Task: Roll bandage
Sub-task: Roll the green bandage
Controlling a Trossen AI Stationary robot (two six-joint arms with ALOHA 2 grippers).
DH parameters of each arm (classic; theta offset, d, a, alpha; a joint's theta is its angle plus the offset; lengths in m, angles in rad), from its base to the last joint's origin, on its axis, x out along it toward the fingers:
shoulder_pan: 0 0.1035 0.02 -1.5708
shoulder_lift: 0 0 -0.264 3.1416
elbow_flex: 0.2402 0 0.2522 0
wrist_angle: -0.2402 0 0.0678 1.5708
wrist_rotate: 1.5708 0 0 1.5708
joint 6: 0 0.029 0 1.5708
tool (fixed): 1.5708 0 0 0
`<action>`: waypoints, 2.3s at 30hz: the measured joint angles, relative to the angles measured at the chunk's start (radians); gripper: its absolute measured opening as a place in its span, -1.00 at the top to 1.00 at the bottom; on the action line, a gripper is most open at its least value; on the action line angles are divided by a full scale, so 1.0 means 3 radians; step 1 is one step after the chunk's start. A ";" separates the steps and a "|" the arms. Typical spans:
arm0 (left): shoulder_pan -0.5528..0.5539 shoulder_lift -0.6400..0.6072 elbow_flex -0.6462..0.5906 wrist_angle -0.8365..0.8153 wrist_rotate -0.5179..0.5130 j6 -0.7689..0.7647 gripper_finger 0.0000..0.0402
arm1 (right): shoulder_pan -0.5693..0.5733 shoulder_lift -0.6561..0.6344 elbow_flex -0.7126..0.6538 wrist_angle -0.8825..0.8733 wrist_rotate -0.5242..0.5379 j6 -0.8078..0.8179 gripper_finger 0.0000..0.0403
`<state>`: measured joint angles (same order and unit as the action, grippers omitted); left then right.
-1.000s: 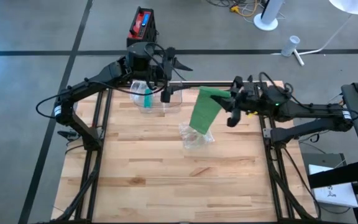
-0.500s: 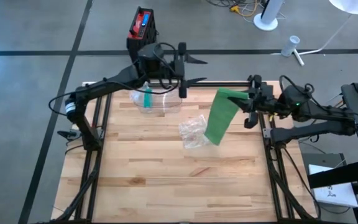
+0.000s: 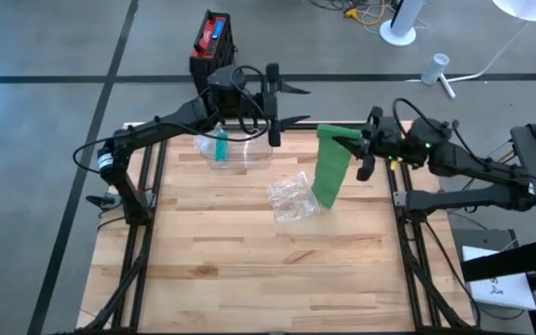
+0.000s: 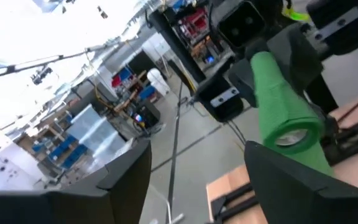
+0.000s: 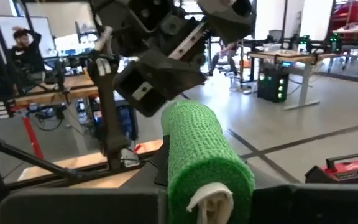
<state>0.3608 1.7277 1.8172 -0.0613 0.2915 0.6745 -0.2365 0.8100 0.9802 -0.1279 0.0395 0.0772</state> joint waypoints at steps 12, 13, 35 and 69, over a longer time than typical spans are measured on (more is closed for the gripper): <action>0.0044 -0.0376 -0.0031 -0.0826 -0.0190 -0.0008 -0.25 | -0.0360 0.0606 0.0075 0.0656 -0.0859 -0.0345 0.76; 0.0027 -0.0375 -0.0054 -0.0846 -0.0191 -0.0009 -0.23 | -0.0379 0.0641 0.0075 0.0737 -0.0931 -0.0361 0.76; 0.0056 -0.0484 -0.0308 -0.0708 -0.0644 -0.0329 -0.03 | -0.0781 0.0478 -0.0522 0.2041 -0.1194 -0.0445 0.76; 0.0438 -0.0053 -0.0306 0.0091 0.1708 -0.1592 -0.66 | -0.0430 0.1023 -0.0010 0.1680 -0.0804 -0.0807 0.76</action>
<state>0.4921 1.7117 1.7252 -0.0341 0.8039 0.1969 -0.3655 1.1170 0.9771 0.3763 -0.2019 -0.1648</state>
